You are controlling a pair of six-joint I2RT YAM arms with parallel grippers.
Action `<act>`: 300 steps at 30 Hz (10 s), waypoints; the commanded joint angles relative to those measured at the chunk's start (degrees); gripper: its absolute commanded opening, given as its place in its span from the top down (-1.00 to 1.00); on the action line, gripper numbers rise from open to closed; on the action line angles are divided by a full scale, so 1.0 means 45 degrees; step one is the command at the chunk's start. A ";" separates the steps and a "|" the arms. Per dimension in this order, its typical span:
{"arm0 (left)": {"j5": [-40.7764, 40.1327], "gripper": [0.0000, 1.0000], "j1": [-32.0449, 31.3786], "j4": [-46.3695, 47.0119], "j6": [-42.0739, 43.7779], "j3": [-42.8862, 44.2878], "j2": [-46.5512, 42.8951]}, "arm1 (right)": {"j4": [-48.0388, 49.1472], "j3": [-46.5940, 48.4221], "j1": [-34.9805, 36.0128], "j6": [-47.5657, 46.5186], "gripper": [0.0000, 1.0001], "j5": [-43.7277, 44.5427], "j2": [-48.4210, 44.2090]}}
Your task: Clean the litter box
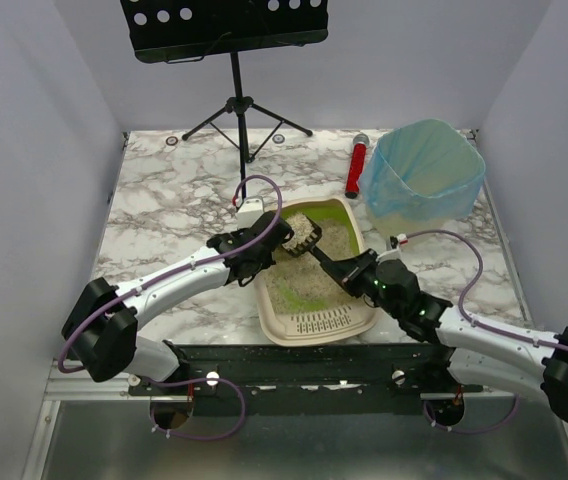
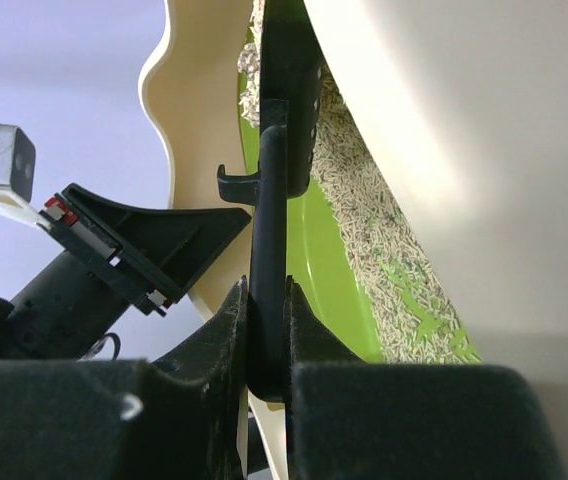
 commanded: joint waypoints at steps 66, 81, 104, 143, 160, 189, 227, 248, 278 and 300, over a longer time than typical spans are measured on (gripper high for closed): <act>0.2088 1.00 0.0055 0.1214 -0.0178 0.0083 0.0253 | -0.4749 -0.2671 -0.0008 0.0845 0.99 0.0305 -1.0294; 0.2030 1.00 0.0094 0.1351 0.0213 -0.0093 -0.0138 | -0.3707 -0.2205 -0.0008 0.0008 0.99 -0.1042 -0.7913; 0.2049 1.00 0.0113 0.1331 0.0252 -0.0035 -0.0002 | -0.2511 -0.2324 -0.0027 -0.0110 0.99 -0.0685 -0.9554; 0.1971 1.00 0.0113 0.1370 0.0252 -0.0191 -0.0431 | -0.3647 -0.1934 -0.0027 0.0888 0.99 -0.0918 -0.9302; 0.1952 1.00 0.0113 0.1370 0.0310 -0.0191 -0.0509 | -0.3510 -0.2458 -0.0027 0.0868 0.99 -0.1114 -0.8891; 0.1757 1.00 0.0113 0.1312 0.0389 -0.0171 -0.0529 | -0.4487 -0.1863 -0.0027 0.0471 0.99 -0.0508 -0.8891; 0.1659 1.00 0.0133 0.1273 0.0486 -0.0210 -0.0744 | -0.5386 -0.1928 -0.0008 0.0923 0.99 -0.0098 -0.8130; 0.1737 1.00 0.0133 0.1429 0.0389 -0.0347 -0.0861 | -0.9272 0.6741 -0.0047 -0.2473 0.99 0.5093 -0.4714; 0.1347 1.00 0.0133 0.1058 0.0584 -0.0015 -0.0431 | -0.9546 1.0218 -0.0516 -1.2641 0.94 1.2503 0.0892; 0.2087 1.00 0.0172 0.1272 0.1675 0.0199 -0.0236 | -1.0190 1.1041 -0.0516 -1.5991 0.81 1.3144 0.1579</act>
